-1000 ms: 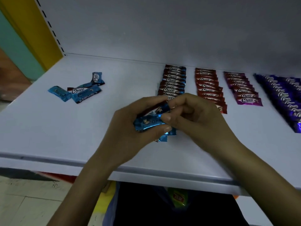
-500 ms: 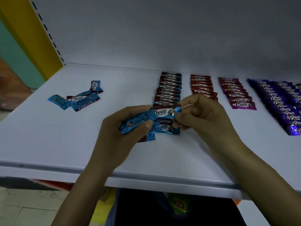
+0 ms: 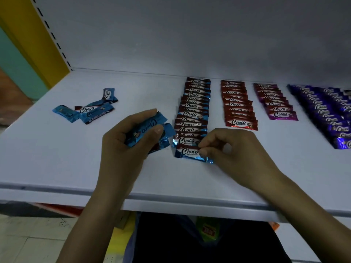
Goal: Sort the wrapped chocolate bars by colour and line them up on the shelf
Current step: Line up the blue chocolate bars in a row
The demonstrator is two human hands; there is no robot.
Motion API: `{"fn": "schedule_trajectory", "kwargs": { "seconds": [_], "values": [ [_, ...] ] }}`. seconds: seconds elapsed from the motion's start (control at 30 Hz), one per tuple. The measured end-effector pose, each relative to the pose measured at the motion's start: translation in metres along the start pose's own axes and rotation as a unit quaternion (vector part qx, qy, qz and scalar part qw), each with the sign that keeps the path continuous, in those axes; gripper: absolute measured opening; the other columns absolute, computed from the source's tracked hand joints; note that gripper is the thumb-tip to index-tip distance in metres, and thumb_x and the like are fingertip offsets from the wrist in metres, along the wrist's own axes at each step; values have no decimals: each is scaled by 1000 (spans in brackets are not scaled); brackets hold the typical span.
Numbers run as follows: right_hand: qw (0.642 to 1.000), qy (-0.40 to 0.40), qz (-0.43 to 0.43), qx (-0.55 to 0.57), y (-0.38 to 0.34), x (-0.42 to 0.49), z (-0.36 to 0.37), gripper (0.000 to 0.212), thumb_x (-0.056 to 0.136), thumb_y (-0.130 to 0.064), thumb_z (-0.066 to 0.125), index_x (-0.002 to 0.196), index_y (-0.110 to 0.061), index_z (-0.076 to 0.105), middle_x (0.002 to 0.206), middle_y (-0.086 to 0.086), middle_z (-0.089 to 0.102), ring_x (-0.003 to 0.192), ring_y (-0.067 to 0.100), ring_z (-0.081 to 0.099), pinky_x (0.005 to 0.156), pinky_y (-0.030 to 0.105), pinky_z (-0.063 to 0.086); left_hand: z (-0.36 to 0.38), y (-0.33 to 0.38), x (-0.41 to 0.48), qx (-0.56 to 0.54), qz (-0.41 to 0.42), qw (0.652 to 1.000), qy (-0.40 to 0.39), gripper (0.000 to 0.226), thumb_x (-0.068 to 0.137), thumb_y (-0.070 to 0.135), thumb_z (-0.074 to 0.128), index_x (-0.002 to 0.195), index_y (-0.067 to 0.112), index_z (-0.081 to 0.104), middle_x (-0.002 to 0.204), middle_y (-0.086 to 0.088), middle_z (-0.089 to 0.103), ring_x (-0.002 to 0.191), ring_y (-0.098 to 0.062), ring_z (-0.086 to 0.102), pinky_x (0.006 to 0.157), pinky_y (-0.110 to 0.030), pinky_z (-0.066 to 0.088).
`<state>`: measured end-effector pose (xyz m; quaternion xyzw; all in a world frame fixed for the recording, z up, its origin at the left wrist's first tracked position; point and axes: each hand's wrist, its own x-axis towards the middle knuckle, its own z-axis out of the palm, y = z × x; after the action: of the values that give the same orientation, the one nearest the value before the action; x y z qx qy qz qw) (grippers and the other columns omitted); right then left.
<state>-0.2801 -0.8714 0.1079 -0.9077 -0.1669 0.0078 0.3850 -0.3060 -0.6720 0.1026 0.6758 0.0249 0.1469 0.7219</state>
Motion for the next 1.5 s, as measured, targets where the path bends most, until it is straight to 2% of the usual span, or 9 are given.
{"fn": "schedule_trajectory", "kwargs": {
  "seconds": [0.23, 0.3, 0.43, 0.53, 0.67, 0.9, 1.1, 1.37, 1.5],
  "values": [
    [983, 67, -100, -141, 4, 9, 9, 6, 80, -25, 74, 83, -24, 69, 85, -10, 63, 81, 11, 53, 79, 37, 42, 1, -1, -1, 22, 16, 998, -49, 30, 68, 24, 67, 98, 28, 67, 93, 19, 72, 89, -3, 69, 60, -15, 54],
    [981, 77, -108, -141, 6, 11, 12, 9, 78, -22, 75, 84, -21, 68, 87, -6, 62, 82, 12, 52, 77, 35, 43, 1, 0, -3, 53, 29, 995, -84, 34, 68, 25, 68, 102, 30, 66, 99, 18, 70, 91, -4, 69, 61, -17, 55],
    [986, 123, -113, 0, -7, 8, 9, 2, 86, -27, 63, 88, -26, 64, 83, -15, 60, 76, -4, 52, 70, 5, 37, 2, 1, -7, 119, 75, 980, -141, 59, 73, 29, 82, 121, 45, 52, 88, 20, 70, 83, -3, 69, 62, -17, 56],
    [985, 37, -90, 145, -24, 9, 6, 7, 84, -32, 63, 89, -30, 66, 80, -20, 64, 76, -6, 58, 62, 3, 39, 4, 0, -9, 172, 103, 966, -165, 79, 69, 34, 82, 132, 47, 35, 83, 27, 68, 82, 2, 67, 69, -8, 51],
    [987, 2, -100, 126, -24, 14, 8, 12, 86, -17, 65, 80, -27, 65, 73, -18, 63, 71, -4, 58, 60, 5, 40, 3, -2, -7, 184, 100, 967, -145, 75, 66, 36, 77, 129, 44, 39, 93, 29, 67, 87, 4, 66, 70, -9, 52],
    [978, 104, -159, 86, -7, -4, 1, 2, 85, -27, 64, 84, -29, 64, 80, -10, 64, 69, 4, 53, 61, 10, 40, 0, -6, 1, 60, 33, 997, -39, 31, 80, 5, 68, 102, 25, 63, 76, 14, 71, 76, -2, 68, 57, -15, 53],
    [970, 25, -231, -71, 15, -25, 8, 23, 86, -36, 61, 91, -18, 74, 88, -10, 55, 81, 6, 53, 70, 27, 45, -1, -3, 1, 11, 12, 1000, -4, 21, 80, 20, 65, 100, 21, 62, 78, 13, 73, 83, -4, 69, 59, -11, 49],
    [989, 32, -138, -29, 11, -24, 1, 29, 82, -45, 61, 96, -21, 72, 80, -15, 55, 75, -2, 52, 66, 9, 39, -1, -2, 0, 29, 12, 999, -7, 31, 72, 34, 63, 102, 25, 61, 83, 17, 73, 94, -6, 68, 59, -12, 49],
    [993, -11, -89, -73, 10, -25, 5, 37, 75, -56, 60, 93, -25, 72, 85, -20, 52, 81, -4, 50, 72, 25, 41, -1, -1, 0, 34, 13, 999, -10, 31, 72, 33, 62, 102, 26, 60, 81, 18, 73, 91, -5, 68, 58, -12, 49]
  ]
}}
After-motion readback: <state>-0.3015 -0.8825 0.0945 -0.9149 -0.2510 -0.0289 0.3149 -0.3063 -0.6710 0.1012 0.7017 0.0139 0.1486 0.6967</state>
